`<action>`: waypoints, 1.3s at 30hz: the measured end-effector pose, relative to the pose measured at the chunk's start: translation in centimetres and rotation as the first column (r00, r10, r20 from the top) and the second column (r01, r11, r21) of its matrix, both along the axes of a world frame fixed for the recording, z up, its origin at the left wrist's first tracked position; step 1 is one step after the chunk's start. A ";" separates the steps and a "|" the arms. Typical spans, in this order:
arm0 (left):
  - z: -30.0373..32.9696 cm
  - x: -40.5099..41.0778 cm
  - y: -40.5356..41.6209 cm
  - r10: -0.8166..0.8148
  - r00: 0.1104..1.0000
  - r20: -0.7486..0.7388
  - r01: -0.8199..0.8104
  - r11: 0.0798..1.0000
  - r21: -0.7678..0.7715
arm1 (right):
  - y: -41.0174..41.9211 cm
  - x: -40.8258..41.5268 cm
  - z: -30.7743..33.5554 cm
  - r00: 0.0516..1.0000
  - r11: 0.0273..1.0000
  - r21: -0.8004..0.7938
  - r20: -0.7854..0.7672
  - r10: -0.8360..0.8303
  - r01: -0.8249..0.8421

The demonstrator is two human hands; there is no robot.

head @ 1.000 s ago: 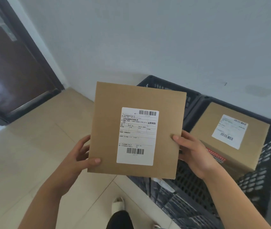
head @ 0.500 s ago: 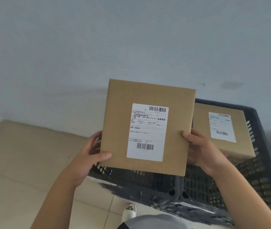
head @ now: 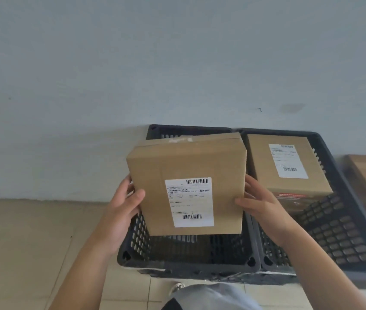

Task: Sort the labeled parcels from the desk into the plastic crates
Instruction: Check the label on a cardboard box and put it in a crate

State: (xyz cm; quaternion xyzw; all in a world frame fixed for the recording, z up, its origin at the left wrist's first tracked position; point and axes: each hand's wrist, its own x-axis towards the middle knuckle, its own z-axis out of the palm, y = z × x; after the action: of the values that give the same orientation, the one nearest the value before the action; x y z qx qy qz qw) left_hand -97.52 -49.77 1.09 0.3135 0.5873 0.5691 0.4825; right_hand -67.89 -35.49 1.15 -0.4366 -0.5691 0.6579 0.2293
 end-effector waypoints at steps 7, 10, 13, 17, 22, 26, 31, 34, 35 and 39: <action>-1.7 2.9 1.0 0.084 0.986 0.147 -0.055 0.980 -0.190 | -0.1 1.7 -0.4 1.000 0.988 -0.157 0.001 -0.001 0.001; -2.8 3.9 2.5 0.188 0.972 0.144 -0.144 0.952 -0.271 | 0.6 0.5 -1.3 0.998 0.977 -0.207 0.056 -0.039 0.049; -3.8 4.2 4.8 0.214 0.976 0.046 -0.188 0.927 -0.326 | 2.0 -1.5 -2.7 0.984 0.962 -0.225 0.116 -0.134 0.158; -6.5 2.4 9.5 0.193 0.980 -0.055 -0.198 0.894 -0.401 | 6.1 -4.1 -5.3 0.954 0.946 -0.210 0.224 -0.200 0.248; -9.7 -0.1 16.8 0.181 0.983 -0.029 -0.176 0.886 -0.429 | 12.4 -8.3 -7.5 0.908 0.943 -0.110 0.324 -0.266 0.316; -11.8 -1.5 21.5 0.196 0.980 -0.043 -0.194 0.865 -0.463 | 16.5 -10.9 -8.6 0.893 0.953 -0.040 0.364 -0.265 0.299; -13.5 -2.9 25.4 0.182 0.982 -0.053 -0.187 0.883 -0.430 | 19.6 -11.8 -9.9 0.890 0.957 -0.022 0.374 -0.262 0.291; -14.3 -3.3 26.8 0.172 0.985 -0.028 -0.166 0.883 -0.439 | 20.1 -12.2 -10.5 0.883 0.956 0.000 0.385 -0.269 0.292; -14.6 -3.3 27.1 0.182 0.983 -0.026 -0.175 0.877 -0.448 | 20.1 -12.3 -10.6 0.880 0.955 0.011 0.385 -0.277 0.296; -15.3 -3.6 27.7 0.221 0.975 -0.028 -0.209 0.866 -0.455 | 19.5 -12.5 -10.8 0.880 0.956 0.088 0.374 -0.292 0.280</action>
State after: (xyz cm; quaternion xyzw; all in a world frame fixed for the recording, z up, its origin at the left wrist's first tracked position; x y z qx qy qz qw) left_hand -101.17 -22.02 -14.22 0.1173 0.7292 0.4697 0.4835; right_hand -80.43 -15.99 -9.66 -0.6322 -0.5424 0.5098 0.2151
